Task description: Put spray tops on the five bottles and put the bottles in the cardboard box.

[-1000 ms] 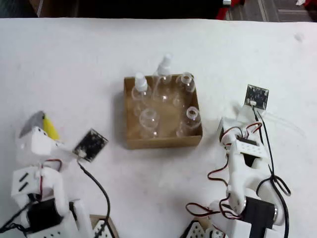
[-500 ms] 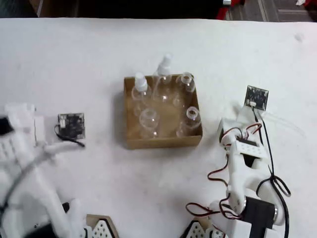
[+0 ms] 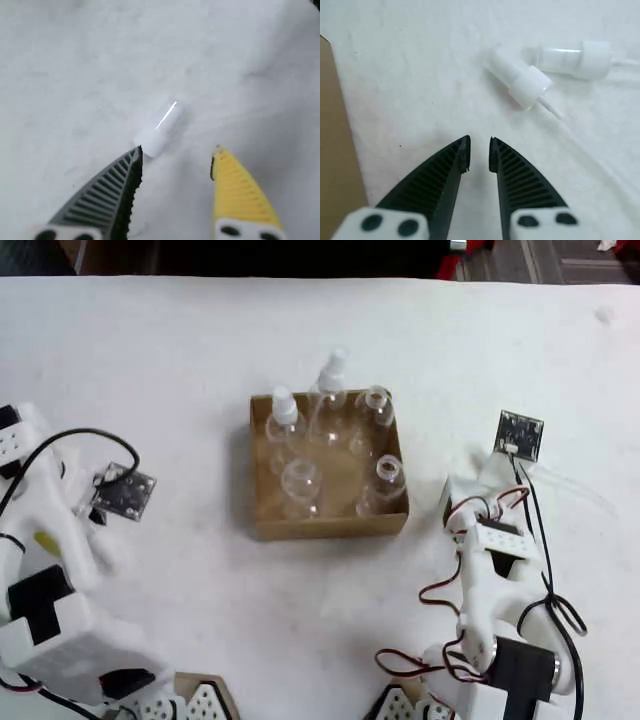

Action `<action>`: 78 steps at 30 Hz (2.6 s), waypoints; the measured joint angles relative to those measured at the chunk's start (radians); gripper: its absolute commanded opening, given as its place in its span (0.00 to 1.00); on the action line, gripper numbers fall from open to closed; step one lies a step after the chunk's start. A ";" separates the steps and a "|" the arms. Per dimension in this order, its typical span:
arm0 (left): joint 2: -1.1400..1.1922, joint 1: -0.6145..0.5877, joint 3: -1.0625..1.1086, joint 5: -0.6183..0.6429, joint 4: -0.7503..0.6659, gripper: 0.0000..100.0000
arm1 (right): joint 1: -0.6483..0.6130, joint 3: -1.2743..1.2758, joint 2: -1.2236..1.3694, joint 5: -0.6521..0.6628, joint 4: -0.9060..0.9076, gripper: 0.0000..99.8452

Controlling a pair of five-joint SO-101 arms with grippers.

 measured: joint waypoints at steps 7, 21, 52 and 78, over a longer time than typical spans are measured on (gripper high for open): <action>0.006 0.003 0.066 -0.043 -0.133 0.21 | 0.000 0.000 0.000 0.000 0.000 0.05; 0.006 0.051 0.336 -0.069 -0.414 0.21 | 0.009 0.000 0.000 0.000 -0.003 0.05; -0.190 0.446 0.098 0.539 -0.008 0.03 | 0.009 0.000 0.000 0.000 -0.003 0.05; -0.867 0.717 -0.253 2.116 -0.098 0.03 | 0.009 0.000 0.000 0.000 -0.003 0.05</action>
